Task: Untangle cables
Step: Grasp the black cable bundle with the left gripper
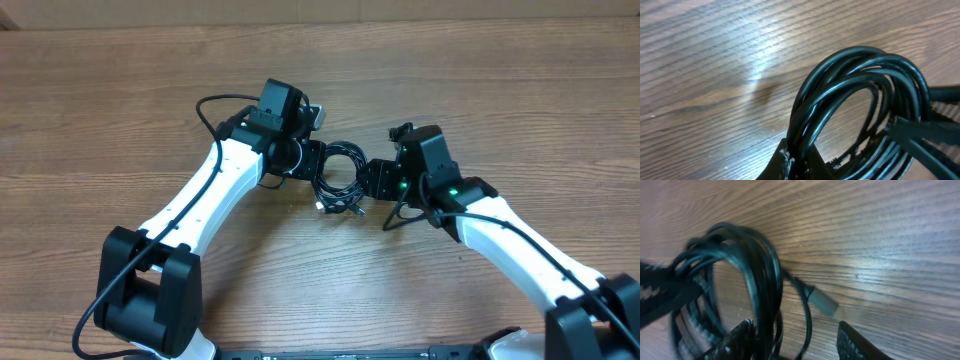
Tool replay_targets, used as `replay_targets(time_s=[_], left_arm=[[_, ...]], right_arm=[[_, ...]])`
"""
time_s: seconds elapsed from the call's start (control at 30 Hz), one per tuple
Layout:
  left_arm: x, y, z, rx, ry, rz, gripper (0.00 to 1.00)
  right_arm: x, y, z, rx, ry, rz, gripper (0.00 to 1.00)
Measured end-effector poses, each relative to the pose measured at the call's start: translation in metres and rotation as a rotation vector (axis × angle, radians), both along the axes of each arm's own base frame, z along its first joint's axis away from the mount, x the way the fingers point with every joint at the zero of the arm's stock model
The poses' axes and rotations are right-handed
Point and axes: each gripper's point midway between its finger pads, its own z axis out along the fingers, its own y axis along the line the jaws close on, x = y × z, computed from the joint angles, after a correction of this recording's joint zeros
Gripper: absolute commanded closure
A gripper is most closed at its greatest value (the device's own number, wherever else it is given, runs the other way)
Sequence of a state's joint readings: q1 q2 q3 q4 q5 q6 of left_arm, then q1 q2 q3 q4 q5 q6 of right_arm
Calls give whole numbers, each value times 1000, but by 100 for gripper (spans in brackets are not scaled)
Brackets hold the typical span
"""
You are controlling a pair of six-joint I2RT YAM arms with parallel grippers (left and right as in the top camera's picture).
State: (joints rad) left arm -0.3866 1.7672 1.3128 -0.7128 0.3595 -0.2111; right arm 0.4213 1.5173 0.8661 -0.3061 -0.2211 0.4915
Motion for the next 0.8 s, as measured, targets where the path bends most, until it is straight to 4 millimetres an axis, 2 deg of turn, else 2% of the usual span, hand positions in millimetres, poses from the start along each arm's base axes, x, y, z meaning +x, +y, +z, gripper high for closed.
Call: replay_targets(time_s=[0.07, 0.1, 0.13, 0.23, 0.37, 0.47, 0.53, 0.57, 0.6, 0.7, 0.73, 0.77, 0.8], left_arm=[[-1, -1, 0, -8, 6, -4, 96], [-2, -2, 1, -12, 9, -6, 96], [-3, -2, 1, -15, 12, -8, 96], [-4, -4, 1, -19, 16, -12, 96], [-10, 5, -5, 34, 43, 8, 96], [-13, 27, -14, 129, 85, 94, 96], [-12, 51, -19, 197, 110, 171, 96], [-10, 61, -20, 210, 114, 203, 93], [-6, 67, -20, 207, 114, 224, 86], [3, 71, -17, 175, 95, 229, 58], [3, 67, -16, 161, 92, 219, 56], [2, 64, -16, 152, 94, 207, 57], [0, 60, -16, 145, 97, 194, 59]], right_arm=[[1, 2, -5, 10, 14, -10, 76], [2, 3, -5, 21, 23, -18, 90], [2, 3, -5, 22, 20, -18, 96], [2, 5, -4, 33, 31, -30, 96], [-5, -6, -13, -37, 69, -63, 96], [-16, -26, -26, -153, 122, -108, 96], [-24, -45, -34, -233, 160, -146, 96], [-25, -50, -36, -251, 168, -155, 96], [-27, -52, -37, -259, 173, -154, 96], [-30, -46, -37, -235, 184, -119, 96], [-31, -44, -37, -223, 188, -106, 92], [-33, -40, -36, -204, 197, -92, 72], [-33, -36, -35, -184, 201, -83, 59]])
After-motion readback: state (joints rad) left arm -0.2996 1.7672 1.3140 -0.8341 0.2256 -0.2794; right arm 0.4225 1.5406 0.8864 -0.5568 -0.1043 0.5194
